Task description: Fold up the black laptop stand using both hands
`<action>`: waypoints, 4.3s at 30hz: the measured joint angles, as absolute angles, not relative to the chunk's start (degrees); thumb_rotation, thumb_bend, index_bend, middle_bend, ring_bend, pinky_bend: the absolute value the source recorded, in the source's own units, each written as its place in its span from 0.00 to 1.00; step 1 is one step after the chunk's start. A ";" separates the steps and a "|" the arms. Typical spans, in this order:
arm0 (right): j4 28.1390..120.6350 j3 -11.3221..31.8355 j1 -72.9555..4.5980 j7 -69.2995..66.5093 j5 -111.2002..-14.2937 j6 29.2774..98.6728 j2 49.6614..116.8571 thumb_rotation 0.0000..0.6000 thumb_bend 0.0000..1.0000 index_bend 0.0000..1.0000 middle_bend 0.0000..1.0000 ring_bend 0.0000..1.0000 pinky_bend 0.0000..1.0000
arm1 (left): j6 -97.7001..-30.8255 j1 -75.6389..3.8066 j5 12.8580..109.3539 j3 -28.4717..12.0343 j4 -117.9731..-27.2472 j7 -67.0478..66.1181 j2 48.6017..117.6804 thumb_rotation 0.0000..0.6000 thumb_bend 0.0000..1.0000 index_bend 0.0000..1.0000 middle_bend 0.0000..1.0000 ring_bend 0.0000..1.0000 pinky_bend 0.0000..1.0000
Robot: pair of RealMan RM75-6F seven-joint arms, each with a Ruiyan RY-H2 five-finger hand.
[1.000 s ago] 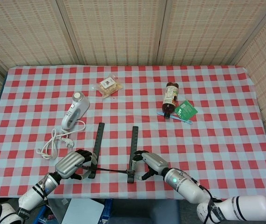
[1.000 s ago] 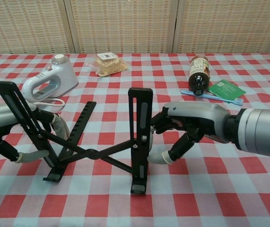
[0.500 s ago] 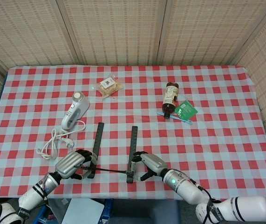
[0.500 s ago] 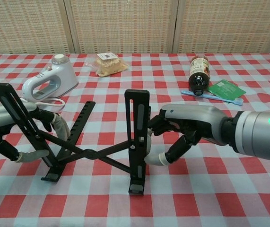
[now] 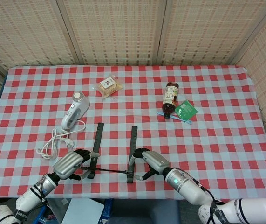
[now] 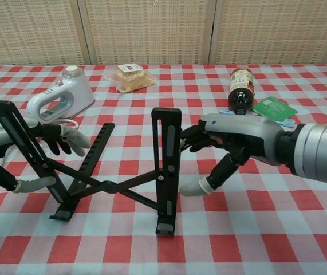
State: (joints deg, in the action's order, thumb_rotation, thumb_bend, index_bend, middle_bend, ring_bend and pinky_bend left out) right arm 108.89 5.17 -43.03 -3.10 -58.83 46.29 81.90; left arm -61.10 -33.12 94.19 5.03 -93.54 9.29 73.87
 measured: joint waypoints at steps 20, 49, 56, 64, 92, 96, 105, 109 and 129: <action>106.88 9.16 -44.27 4.67 -53.93 53.44 88.82 1.00 0.11 0.00 0.08 0.04 0.07 | -65.23 -31.01 95.88 5.31 -97.90 9.62 69.04 1.00 0.39 0.00 0.09 0.12 0.28; 98.40 15.52 -42.09 5.40 -52.28 58.77 90.32 1.00 0.11 0.00 0.00 0.00 0.00 | -66.37 -30.71 95.76 3.50 -96.30 11.16 67.55 1.00 0.39 0.00 0.05 0.05 0.25; 96.53 16.11 -42.32 5.47 -53.65 59.28 91.47 1.00 0.11 0.00 0.00 0.00 0.00 | -67.54 -30.16 95.95 3.20 -95.30 10.00 67.21 1.00 0.39 0.00 0.05 0.05 0.25; 98.58 17.25 -41.21 4.58 -58.11 61.76 89.13 1.00 0.11 0.00 0.00 0.00 0.00 | -68.95 -29.71 95.43 2.06 -94.97 8.95 65.70 1.00 0.39 0.00 0.00 0.02 0.24; 100.00 8.77 -41.48 7.41 -85.24 57.29 76.79 1.00 0.01 0.00 0.00 0.00 0.00 | -67.01 -36.61 102.68 -0.67 -78.12 0.51 74.56 1.00 0.37 0.00 0.00 0.00 0.21; 96.49 6.92 -42.93 10.13 -89.61 56.41 76.84 1.00 0.00 0.00 0.00 0.00 0.00 | -65.65 -38.51 102.62 -1.53 -73.92 -2.26 78.67 1.00 0.33 0.00 0.00 0.00 0.21; 88.02 5.67 -45.63 13.46 -94.65 56.34 81.39 1.00 0.00 0.00 0.00 0.00 0.00 | -62.70 -41.99 102.54 -2.07 -64.01 -9.26 85.39 1.00 0.28 0.00 0.00 0.00 0.20; 83.75 5.04 -47.04 14.40 -97.73 56.83 83.78 1.00 0.00 0.00 0.00 0.00 0.00 | -62.78 -42.76 102.86 -1.58 -59.73 -9.61 87.50 1.00 0.27 0.00 0.00 0.00 0.20; 68.17 -0.59 -50.20 15.35 -104.77 57.75 93.38 1.00 0.00 0.00 0.00 0.00 0.00 | -64.10 -43.90 102.02 2.67 -44.21 -3.89 94.97 1.00 0.27 0.00 0.00 0.00 0.20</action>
